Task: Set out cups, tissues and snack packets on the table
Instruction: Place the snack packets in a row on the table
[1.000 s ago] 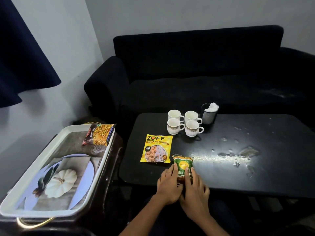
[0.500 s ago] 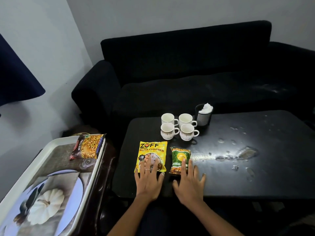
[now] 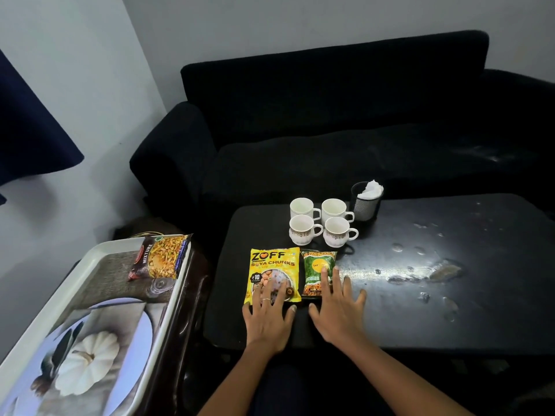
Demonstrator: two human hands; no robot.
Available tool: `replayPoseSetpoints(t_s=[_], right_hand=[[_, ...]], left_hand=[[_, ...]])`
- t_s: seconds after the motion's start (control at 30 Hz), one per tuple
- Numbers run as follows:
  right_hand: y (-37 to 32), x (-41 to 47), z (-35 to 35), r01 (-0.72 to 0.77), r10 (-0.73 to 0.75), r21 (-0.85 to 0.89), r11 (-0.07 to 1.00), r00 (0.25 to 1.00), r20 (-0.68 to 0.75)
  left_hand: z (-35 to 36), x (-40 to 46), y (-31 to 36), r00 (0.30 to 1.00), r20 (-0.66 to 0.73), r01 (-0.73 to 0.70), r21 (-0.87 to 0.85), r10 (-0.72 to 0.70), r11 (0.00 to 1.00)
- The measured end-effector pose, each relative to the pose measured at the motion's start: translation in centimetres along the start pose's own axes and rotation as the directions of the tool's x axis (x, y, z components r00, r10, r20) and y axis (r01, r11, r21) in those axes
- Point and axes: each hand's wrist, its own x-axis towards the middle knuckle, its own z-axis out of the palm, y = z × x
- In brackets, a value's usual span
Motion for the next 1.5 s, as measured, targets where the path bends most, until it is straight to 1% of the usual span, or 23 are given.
replayPoseSetpoints(t_s=[0.07, 0.13, 0.27, 0.37, 0.43, 0.5, 0.57, 0.6, 0.67, 0.73, 0.8, 0.9, 1.0, 1.13, 1.23, 1.4, 1.5], right_hand=[[0.0, -0.2, -0.1, 0.003, -0.003, 0.012, 1.000, 1.000, -0.014], [0.0, -0.3, -0.5, 0.019, -0.019, 0.016, 1.000, 0.999, -0.043], [-1.1, -0.4, -1.8, 0.108, -0.106, 0.006, 0.994, 0.987, -0.120], [-3.0, -0.6, -3.0, 0.227, -0.225, -0.008, 0.974, 0.957, -0.182], [-5.0, -0.9, -3.3, 0.304, -0.300, -0.006, 0.953, 0.938, -0.175], [-7.1, -1.3, -3.4, 0.372, -0.364, 0.008, 0.928, 0.913, -0.181], [-9.4, -1.7, -3.5, 0.443, -0.431, 0.012, 0.897, 0.879, -0.206], [-10.6, -1.8, -3.6, 0.474, -0.461, 0.010, 0.880, 0.861, -0.215], [-13.1, -2.0, -3.6, 0.525, -0.511, 0.011, 0.851, 0.832, -0.216], [-15.2, -1.9, -3.5, 0.564, -0.552, 0.010, 0.826, 0.811, -0.196], [-17.3, -1.7, -3.4, 0.601, -0.592, -0.002, 0.800, 0.787, -0.176], [-19.8, -1.2, -3.5, 0.646, -0.644, -0.037, 0.762, 0.750, -0.154], [-22.2, -0.1, -4.1, 0.675, -0.681, -0.088, 0.732, 0.720, -0.135], [-25.3, 1.9, -5.1, 0.676, -0.690, -0.141, 0.723, 0.717, -0.101], [-27.3, 3.4, -5.3, 0.655, -0.664, -0.140, 0.743, 0.747, -0.028], [-29.3, 5.0, -4.5, 0.580, -0.571, -0.158, 0.799, 0.815, 0.101], [-29.8, 5.3, -3.8, 0.563, -0.548, -0.161, 0.810, 0.826, 0.134]], left_hand=[[-0.3, -0.1, -0.1, 1.000, -0.001, -0.012, 0.000, 0.012, 1.000], [-0.8, -0.2, -0.4, 0.999, -0.030, -0.044, -0.022, 0.043, 0.999], [-3.0, -0.7, -2.0, 0.972, -0.211, -0.130, -0.115, 0.103, 0.985], [-5.4, -1.2, -4.3, 0.924, -0.363, -0.162, -0.072, 0.125, 0.984], [-7.0, -1.8, -6.3, 0.878, -0.473, -0.126, -0.080, 0.073, 0.989], [-8.4, -2.5, -8.2, 0.816, -0.577, -0.062, -0.114, -0.016, 0.992], [-9.4, -3.1, -10.0, 0.754, -0.643, 0.029, -0.176, -0.137, 0.984], [-9.7, -3.5, -10.9, 0.732, -0.649, 0.085, -0.215, -0.207, 0.973], [-10.0, -4.2, -12.6, 0.732, -0.582, 0.199, -0.317, -0.356, 0.927], [-9.6, -4.7, -14.3, 0.766, -0.448, 0.322, -0.353, -0.461, 0.878], [-8.8, -4.9, -15.8, 0.779, -0.324, 0.413, -0.378, -0.537, 0.828], [-8.2, -4.6, -16.4, 0.784, -0.191, 0.462, -0.454, -0.590, 0.762], [-7.9, -4.2, -16.4, 0.770, -0.149, 0.504, -0.454, -0.620, 0.735], [-7.5, -3.9, -16.4, 0.756, -0.130, 0.534, -0.445, -0.642, 0.719], [-7.6, -3.8, -16.2, 0.754, -0.120, 0.537, -0.454, -0.646, 0.711], [-7.8, -3.8, -16.2, 0.760, -0.106, 0.544, -0.437, -0.642, 0.716], [-7.9, -3.9, -16.1, 0.764, -0.110, 0.540, -0.430, -0.636, 0.724]])
